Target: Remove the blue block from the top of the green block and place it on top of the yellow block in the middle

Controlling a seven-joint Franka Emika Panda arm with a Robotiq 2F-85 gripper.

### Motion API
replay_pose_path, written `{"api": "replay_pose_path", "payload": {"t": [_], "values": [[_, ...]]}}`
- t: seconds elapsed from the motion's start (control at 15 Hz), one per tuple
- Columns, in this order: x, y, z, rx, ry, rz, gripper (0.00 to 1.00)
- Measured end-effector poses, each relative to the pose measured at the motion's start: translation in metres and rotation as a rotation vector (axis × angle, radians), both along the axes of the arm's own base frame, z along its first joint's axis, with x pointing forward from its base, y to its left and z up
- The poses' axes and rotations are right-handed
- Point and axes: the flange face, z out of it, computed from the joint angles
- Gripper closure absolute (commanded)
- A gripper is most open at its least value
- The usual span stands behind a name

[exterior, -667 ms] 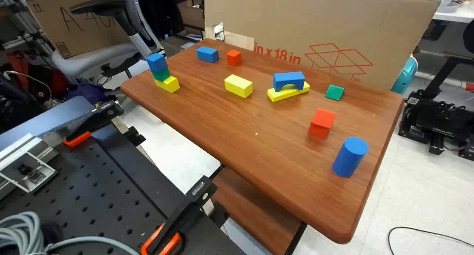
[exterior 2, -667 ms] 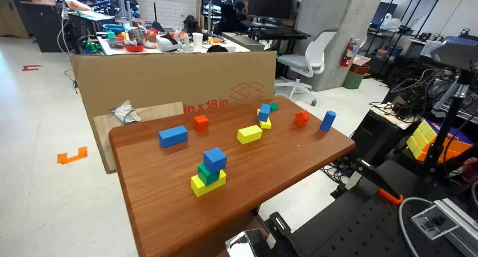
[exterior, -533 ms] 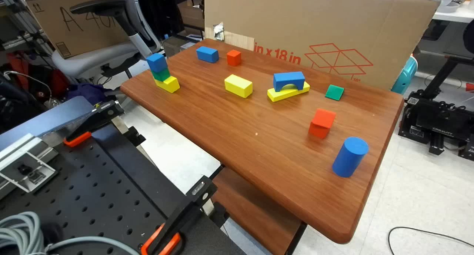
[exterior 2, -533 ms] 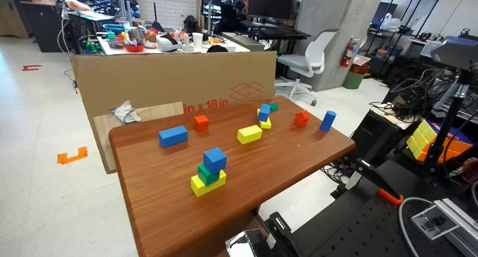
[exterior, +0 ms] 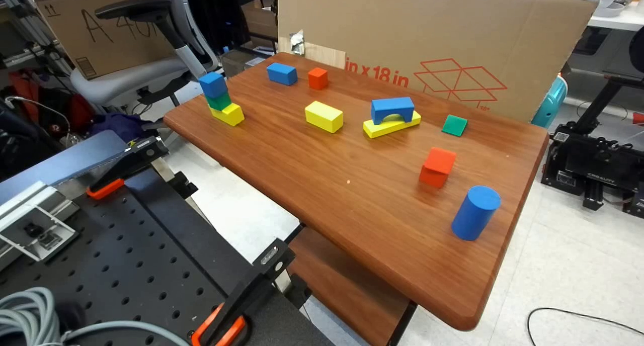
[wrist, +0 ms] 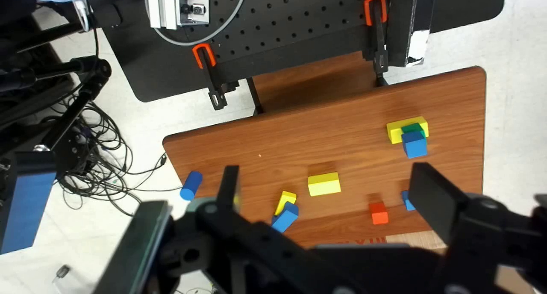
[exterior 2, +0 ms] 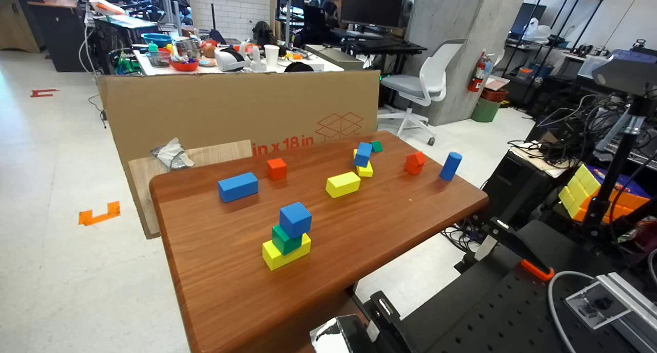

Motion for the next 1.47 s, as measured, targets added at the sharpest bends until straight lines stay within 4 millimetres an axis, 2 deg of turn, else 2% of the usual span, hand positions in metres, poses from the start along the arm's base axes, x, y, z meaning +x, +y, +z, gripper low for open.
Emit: {"api": "replay_pose_path", "payload": {"t": [0.27, 0.4, 0.53, 0.73, 1.07, 1.47], "values": [[0.002, 0.000, -0.003, 0.001, 0.011, 0.003, 0.00], [0.010, 0.002, -0.007, 0.006, 0.018, 0.008, 0.00], [0.026, 0.005, -0.012, 0.015, 0.023, 0.019, 0.00], [0.060, 0.015, -0.025, 0.032, 0.044, 0.044, 0.00], [0.122, 0.048, -0.073, 0.059, 0.125, 0.128, 0.00], [0.176, 0.092, -0.133, 0.065, 0.275, 0.254, 0.00]]}}
